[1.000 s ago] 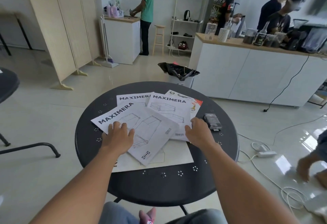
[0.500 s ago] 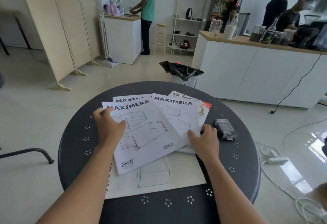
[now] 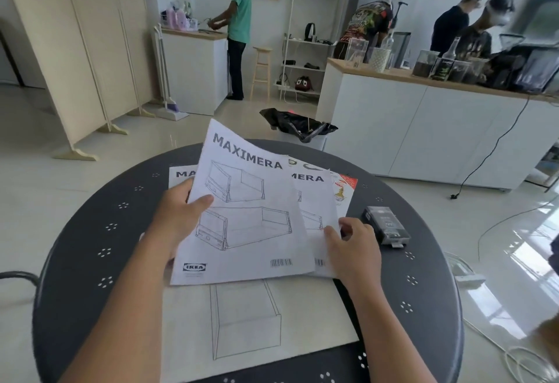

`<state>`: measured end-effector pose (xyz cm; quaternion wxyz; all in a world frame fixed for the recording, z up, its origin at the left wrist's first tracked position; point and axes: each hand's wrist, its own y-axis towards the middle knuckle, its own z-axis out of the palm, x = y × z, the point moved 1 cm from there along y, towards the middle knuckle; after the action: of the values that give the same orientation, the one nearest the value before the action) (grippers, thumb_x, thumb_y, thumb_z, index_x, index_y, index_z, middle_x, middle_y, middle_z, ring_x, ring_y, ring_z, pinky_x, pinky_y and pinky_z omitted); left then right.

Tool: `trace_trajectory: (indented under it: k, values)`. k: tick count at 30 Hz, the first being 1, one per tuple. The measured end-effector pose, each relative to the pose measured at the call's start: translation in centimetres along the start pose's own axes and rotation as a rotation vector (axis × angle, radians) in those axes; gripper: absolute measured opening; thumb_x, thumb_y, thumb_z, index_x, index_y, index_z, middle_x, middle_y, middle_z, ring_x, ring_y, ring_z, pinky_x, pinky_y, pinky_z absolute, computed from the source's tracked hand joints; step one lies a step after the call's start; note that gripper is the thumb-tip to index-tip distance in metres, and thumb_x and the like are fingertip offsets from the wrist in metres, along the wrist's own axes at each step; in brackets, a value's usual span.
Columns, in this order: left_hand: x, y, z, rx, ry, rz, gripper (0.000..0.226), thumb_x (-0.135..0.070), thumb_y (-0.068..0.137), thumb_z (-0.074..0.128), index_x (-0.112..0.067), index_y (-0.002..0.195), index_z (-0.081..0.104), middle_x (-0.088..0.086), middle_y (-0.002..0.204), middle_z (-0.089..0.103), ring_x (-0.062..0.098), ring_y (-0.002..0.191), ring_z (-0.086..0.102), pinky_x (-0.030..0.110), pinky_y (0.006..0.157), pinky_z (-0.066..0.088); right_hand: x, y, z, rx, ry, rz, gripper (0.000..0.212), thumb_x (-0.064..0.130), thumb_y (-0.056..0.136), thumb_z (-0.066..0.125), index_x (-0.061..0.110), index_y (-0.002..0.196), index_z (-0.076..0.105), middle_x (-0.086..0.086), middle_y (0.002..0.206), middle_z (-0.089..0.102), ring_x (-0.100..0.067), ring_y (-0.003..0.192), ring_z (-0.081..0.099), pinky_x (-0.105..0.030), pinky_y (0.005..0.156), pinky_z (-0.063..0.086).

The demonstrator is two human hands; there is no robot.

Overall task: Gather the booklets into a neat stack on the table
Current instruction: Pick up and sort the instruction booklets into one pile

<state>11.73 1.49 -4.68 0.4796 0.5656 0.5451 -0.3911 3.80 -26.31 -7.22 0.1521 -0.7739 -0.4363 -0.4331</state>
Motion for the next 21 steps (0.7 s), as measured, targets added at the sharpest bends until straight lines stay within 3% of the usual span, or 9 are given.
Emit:
trace_trajectory:
  k: [3,9,13,17,21]
  values:
    - [-0.4,0.1,-0.4,-0.077,-0.05,0.029,0.028,-0.006,0.095,0.056,-0.025,0.113,0.067,-0.016,0.096,0.069,0.006,0.089,0.065,0.025,0.069,0.049,0.2,0.3,-0.1,-0.012,0.03,0.021,0.03,0.03,0.095,0.06,0.016,0.121,0.067,0.001,0.108,0.057,-0.018,0.093,0.06,-0.029,0.08,0.039]
    - [-0.3,-0.5,1.1,0.008,0.13,-0.014,0.026,-0.013,0.095,0.057,-0.025,0.115,0.067,-0.005,0.105,0.073,0.022,0.098,0.068,0.041,0.087,0.054,0.3,-0.2,-0.1,-0.018,0.067,0.045,0.027,0.033,0.098,0.057,0.017,0.116,0.069,-0.001,0.111,0.062,-0.018,0.096,0.06,-0.028,0.082,0.039]
    - [-1.0,-1.2,2.9,0.025,0.255,0.051,0.026,-0.016,0.096,0.055,-0.021,0.12,0.065,-0.005,0.106,0.07,0.015,0.089,0.064,0.024,0.063,0.044,0.6,-0.4,-0.3,-0.016,0.103,0.056,0.026,0.037,0.098,0.057,0.019,0.111,0.07,0.0,0.111,0.064,-0.017,0.097,0.061,-0.03,0.083,0.041]
    - [-1.3,-1.6,4.0,0.02,0.288,0.096,0.026,-0.022,0.094,0.061,-0.023,0.118,0.069,-0.011,0.095,0.07,0.003,0.082,0.063,0.022,0.06,0.045,0.7,-0.4,-0.3,-0.002,0.105,0.045,0.022,0.042,0.096,0.057,0.024,0.101,0.068,0.0,0.11,0.067,-0.016,0.093,0.063,-0.03,0.079,0.043]
    - [-1.5,-1.7,4.5,0.008,0.293,0.086,0.022,-0.023,0.092,0.063,-0.021,0.112,0.071,-0.009,0.093,0.073,0.007,0.079,0.066,0.023,0.059,0.046,0.9,-0.6,-0.6,0.015,0.127,0.052,0.028,0.04,0.091,0.065,0.02,0.11,0.069,0.003,0.108,0.064,-0.014,0.092,0.061,-0.03,0.078,0.041]
